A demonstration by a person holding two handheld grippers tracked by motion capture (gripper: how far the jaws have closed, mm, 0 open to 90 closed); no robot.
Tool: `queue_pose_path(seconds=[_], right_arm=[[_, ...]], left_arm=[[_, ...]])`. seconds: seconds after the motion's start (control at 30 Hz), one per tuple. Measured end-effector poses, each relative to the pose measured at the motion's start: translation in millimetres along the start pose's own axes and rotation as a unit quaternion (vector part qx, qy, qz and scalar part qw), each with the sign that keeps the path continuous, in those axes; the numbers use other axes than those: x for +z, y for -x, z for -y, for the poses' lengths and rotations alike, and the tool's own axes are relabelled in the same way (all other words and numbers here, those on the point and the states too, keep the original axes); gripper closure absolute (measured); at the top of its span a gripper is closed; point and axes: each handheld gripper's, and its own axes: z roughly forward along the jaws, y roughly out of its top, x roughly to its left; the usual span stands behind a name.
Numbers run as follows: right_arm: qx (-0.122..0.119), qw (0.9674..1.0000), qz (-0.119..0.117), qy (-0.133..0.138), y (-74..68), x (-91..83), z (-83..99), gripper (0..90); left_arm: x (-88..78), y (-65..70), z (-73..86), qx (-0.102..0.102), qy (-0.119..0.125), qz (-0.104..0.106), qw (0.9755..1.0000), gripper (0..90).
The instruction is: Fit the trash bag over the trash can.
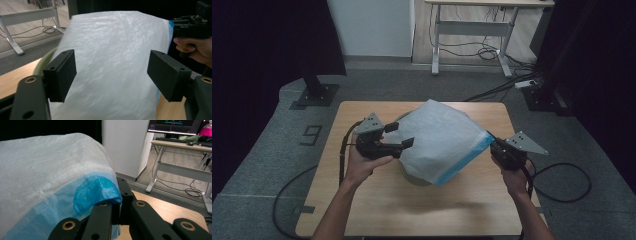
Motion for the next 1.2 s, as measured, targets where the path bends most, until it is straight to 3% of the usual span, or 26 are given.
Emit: queue_pose_path(seconds=[0.3, 0.8, 0.93, 1.2], right_arm=[[0.0, 0.9999, -0.011, -0.007, -6.6, 5.4, 0.4, 88.2], [-0.005, 0.9995, -0.03, -0.007, -21.3, 10.4, -2.8, 88.2], [-0.007, 0.9992, -0.039, -0.007, -25.5, 9.7, -3.0, 88.2], [-0.01, 0.999, -0.044, -0.004, -27.8, 6.5, -5.4, 88.2]], left_arm=[[30.2, 19.8, -0.1, -0.01, -0.016, -0.014, 0.9997, 25.6], [67.9, 38.4, 8.9, -0.021, -0.05, 0.005, 0.9985, 21.0], [75.1, 39.9, 10.3, -0.028, -0.054, 0.015, 0.998, 26.4], [79.6, 41.5, 10.4, -0.025, -0.054, 0.035, 0.9976, 52.4]])
